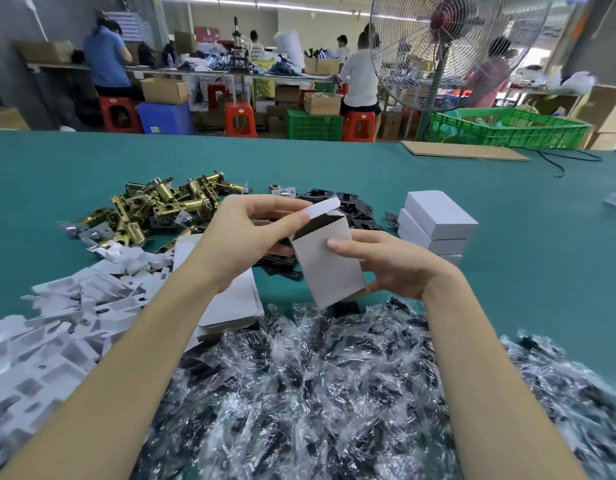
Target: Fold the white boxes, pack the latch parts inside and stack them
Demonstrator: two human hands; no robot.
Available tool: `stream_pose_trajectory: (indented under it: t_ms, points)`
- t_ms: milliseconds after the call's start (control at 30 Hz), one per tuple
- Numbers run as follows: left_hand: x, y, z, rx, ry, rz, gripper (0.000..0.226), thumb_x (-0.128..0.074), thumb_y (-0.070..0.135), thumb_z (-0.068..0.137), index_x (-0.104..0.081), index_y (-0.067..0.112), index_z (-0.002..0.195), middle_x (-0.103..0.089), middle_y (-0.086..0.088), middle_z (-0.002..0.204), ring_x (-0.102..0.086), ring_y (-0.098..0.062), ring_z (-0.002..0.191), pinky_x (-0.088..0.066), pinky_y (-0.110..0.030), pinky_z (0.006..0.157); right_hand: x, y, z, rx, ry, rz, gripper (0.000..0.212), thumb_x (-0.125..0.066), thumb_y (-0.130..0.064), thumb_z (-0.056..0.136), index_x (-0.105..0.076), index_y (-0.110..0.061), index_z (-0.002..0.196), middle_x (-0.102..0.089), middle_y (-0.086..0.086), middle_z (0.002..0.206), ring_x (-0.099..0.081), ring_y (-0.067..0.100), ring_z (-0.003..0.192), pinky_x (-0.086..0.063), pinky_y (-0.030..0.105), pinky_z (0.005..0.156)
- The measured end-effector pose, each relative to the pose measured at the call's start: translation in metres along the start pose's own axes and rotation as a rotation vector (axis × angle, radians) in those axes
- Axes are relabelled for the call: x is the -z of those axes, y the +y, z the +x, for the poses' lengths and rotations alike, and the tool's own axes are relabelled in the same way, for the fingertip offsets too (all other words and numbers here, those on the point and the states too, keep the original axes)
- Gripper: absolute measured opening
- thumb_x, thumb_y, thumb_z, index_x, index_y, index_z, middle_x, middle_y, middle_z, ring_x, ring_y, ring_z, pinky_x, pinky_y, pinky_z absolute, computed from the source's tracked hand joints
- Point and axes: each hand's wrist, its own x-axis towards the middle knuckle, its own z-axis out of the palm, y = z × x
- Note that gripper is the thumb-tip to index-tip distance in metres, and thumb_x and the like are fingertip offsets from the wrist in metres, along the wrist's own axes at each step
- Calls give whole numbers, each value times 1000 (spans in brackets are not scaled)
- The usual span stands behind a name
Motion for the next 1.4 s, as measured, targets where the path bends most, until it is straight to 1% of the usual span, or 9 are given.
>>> stream_pose_trajectory:
  t_ms: [100, 233, 433, 567, 667, 900, 1100, 1233, 1400]
  points:
    - [-5, -2, -1, -56, 32, 12, 11, -76, 17, 92, -80, 22, 101, -79, 2, 94, -75, -10, 82, -58, -21, 60, -1, 0, 0, 21, 34, -15, 51, -75, -71, 69, -74, -43, 112, -75, -12, 112, -71, 7, 102, -59, 30, 78]
    - [-12, -6, -2, -116, 62, 7, 11, -76, 15, 91, -70, 18, 99, -76, 0, 96, -71, -11, 75, -55, -21, 57, -3, 0, 1, 40, 42, -20, 48, -72, -72, 73, -74, -45, 112, -74, -10, 114, -72, 12, 105, -61, 35, 82]
    - [-8, -8, -1, -99, -25, 17, 4, -72, 14, 95, -69, 16, 96, -73, -3, 106, -73, -23, 87, -59, -25, 70, -4, 0, -2, 56, 94, 7, 51, -72, -74, 70, -75, -44, 111, -76, -12, 106, -74, 7, 95, -59, 29, 72]
    - [-8, -10, -1, -64, 20, 36, 8, -69, 8, 95, -64, 11, 91, -70, -6, 103, -72, -24, 79, -64, -42, 73, -6, -3, -2, 58, 124, -30, 50, -70, -76, 68, -76, -46, 108, -76, -14, 101, -73, 5, 89, -57, 26, 66]
    - [-9, -10, -2, -54, 48, 38, 15, -70, 9, 95, -64, 18, 85, -73, -3, 100, -74, -27, 84, -64, -48, 72, -6, -4, -4, 64, 140, -55, 51, -69, -78, 67, -76, -47, 106, -76, -16, 98, -73, 3, 85, -56, 24, 62]
    - [-10, -9, -3, -40, 57, 36, 13, -70, 12, 96, -63, 17, 86, -73, -4, 100, -74, -16, 79, -63, -36, 63, -5, -5, -9, 60, 153, -49, 41, -69, -72, 75, -76, -47, 107, -76, -16, 101, -73, 4, 86, -55, 23, 60]
    - [-14, -11, -3, -29, 93, 44, 15, -71, 9, 94, -64, 14, 82, -73, -5, 95, -73, -21, 80, -65, -42, 66, -6, -7, -10, 75, 207, -78, 36, -68, -69, 77, -77, -44, 102, -75, -17, 87, -70, 4, 73, -49, 21, 50]
    - [-18, -16, -2, -69, 136, 112, 19, -70, 19, 96, -62, 22, 79, -76, 8, 94, -71, -11, 78, -58, -22, 65, -7, -8, -10, 85, 237, -88, 36, -66, -69, 77, -78, -42, 97, -74, -16, 84, -69, 4, 70, -47, 20, 47]
    - [-18, -18, -1, -102, 203, 111, 35, -75, 23, 93, -47, 17, 71, -77, 13, 91, -70, -2, 77, -50, -17, 59, -14, -14, -8, 116, 189, -172, 42, -65, -68, 80, -78, -34, 102, -74, -12, 88, -69, 3, 71, -47, 19, 48]
